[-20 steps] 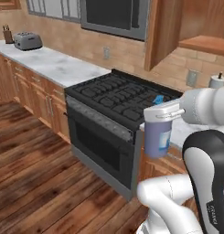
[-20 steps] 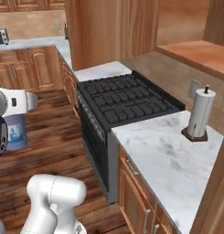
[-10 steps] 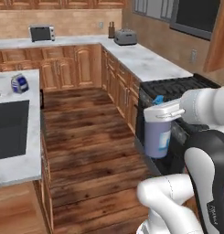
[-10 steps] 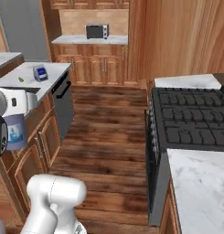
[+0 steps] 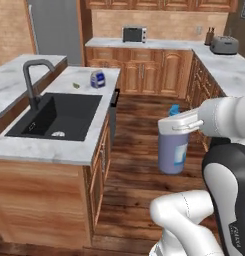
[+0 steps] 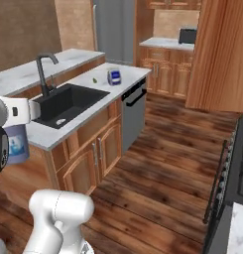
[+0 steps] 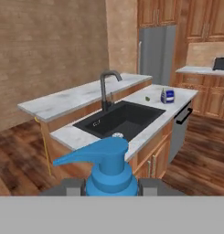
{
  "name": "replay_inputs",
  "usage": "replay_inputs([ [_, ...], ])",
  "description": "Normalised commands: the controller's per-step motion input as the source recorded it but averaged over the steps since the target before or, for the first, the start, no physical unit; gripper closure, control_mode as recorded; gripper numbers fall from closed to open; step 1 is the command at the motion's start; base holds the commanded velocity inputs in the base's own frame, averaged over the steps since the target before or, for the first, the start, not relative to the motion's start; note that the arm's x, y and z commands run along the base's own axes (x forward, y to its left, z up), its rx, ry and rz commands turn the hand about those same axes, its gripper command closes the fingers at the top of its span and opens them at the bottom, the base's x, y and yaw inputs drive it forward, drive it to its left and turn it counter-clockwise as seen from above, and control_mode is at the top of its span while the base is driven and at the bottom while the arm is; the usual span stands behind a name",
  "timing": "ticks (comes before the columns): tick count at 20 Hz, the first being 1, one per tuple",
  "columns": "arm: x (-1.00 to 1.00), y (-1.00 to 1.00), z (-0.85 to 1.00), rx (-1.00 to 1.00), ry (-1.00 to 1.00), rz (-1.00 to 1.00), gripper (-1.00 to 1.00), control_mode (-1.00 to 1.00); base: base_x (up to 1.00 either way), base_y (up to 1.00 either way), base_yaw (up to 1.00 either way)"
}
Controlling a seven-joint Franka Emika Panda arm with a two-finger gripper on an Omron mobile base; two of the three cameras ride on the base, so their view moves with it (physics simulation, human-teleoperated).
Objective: Open the cabinet. Pick the soap dispenser and place it next to the sink. Then close the cabinet.
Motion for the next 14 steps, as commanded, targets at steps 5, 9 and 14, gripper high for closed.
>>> replay_inputs([
  [5,0.00,0.00,0.00,0.00,0.00,0.00,1.00,1.00,0.31,-0.03,0.29],
  [9,0.00,0.00,0.00,0.00,0.00,0.00,1.00,1.00,0.58,-0.10,0.11],
  [14,0.00,0.00,0.00,0.00,0.00,0.00,1.00,1.00,0.71,-0.11,0.09],
])
